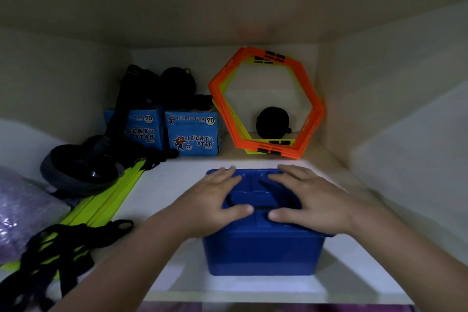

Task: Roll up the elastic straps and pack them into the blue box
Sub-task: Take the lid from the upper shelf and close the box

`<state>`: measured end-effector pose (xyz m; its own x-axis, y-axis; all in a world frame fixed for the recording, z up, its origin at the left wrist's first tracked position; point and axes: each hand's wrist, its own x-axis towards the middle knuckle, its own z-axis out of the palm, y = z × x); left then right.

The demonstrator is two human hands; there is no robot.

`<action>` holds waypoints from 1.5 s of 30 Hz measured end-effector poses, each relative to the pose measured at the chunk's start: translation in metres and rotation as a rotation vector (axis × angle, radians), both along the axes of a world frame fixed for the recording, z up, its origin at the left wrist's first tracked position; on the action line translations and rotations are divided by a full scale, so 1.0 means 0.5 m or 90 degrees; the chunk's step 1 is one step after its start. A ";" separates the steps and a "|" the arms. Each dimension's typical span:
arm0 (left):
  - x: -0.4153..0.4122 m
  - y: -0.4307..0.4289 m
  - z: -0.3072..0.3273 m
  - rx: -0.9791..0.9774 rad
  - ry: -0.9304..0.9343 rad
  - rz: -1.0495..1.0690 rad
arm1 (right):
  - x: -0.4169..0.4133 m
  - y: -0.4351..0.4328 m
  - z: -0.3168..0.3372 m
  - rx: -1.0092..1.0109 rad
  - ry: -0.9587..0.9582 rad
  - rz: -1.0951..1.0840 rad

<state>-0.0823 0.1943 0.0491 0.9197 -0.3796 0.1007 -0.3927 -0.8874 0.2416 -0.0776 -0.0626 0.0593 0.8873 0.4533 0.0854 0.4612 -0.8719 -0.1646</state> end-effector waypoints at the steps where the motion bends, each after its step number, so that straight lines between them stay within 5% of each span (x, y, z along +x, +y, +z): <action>1: 0.013 -0.010 0.003 0.029 0.032 -0.011 | 0.013 0.012 0.002 -0.029 0.046 0.001; 6: 0.046 -0.023 0.004 0.071 0.135 -0.038 | 0.047 0.019 0.000 -0.063 0.144 0.001; 30: 0.070 -0.021 0.004 0.068 0.114 -0.029 | 0.056 0.031 0.011 -0.055 0.166 -0.004; 33: 0.067 -0.001 -0.006 -0.095 0.025 -0.008 | 0.055 0.033 0.014 -0.050 0.161 0.000; 39: 0.035 0.063 -0.049 -0.855 0.014 0.275 | 0.061 0.029 0.017 0.039 0.111 -0.019; 42: 0.025 0.093 -0.103 -1.068 0.108 0.395 | 0.059 0.043 0.022 0.062 0.059 -0.012; 45: 0.003 0.094 -0.157 -1.203 0.316 0.356 | 0.057 0.071 0.026 0.070 0.070 0.027</action>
<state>-0.0810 0.2411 -0.0292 0.9424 0.1546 -0.2966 0.1580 0.5758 0.8022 -0.0491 -0.0272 0.0724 0.8746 0.4832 0.0394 0.4705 -0.8265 -0.3090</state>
